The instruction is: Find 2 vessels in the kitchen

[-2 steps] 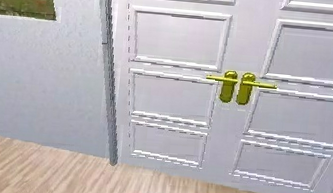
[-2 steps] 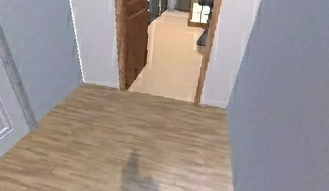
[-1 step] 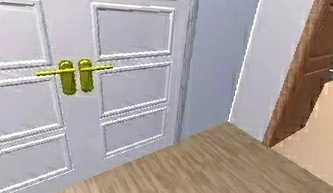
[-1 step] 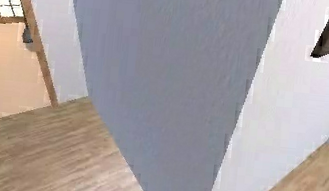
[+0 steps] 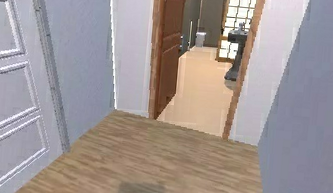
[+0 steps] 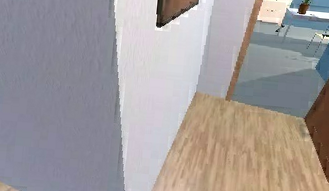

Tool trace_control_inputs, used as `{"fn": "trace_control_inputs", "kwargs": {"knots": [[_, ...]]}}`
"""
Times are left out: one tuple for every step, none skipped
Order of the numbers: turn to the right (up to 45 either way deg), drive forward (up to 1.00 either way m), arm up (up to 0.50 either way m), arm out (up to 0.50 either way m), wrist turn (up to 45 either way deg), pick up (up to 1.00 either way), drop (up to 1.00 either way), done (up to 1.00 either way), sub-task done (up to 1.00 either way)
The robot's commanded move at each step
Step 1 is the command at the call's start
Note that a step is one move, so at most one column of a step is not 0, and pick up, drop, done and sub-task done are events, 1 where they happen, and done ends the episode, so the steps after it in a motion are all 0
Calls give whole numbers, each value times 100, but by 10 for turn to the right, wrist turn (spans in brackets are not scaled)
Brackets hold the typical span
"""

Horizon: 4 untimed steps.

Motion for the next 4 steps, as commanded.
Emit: {"fn": "trace_control_inputs", "kwargs": {"knots": [[0,5,0,0,0,0,0,0,0],[30,0,0,0,0,0,0,0,0],[0,100,0,0,0,0,0,0,0],[0,100,0,0,0,0,0,0,0]]}}
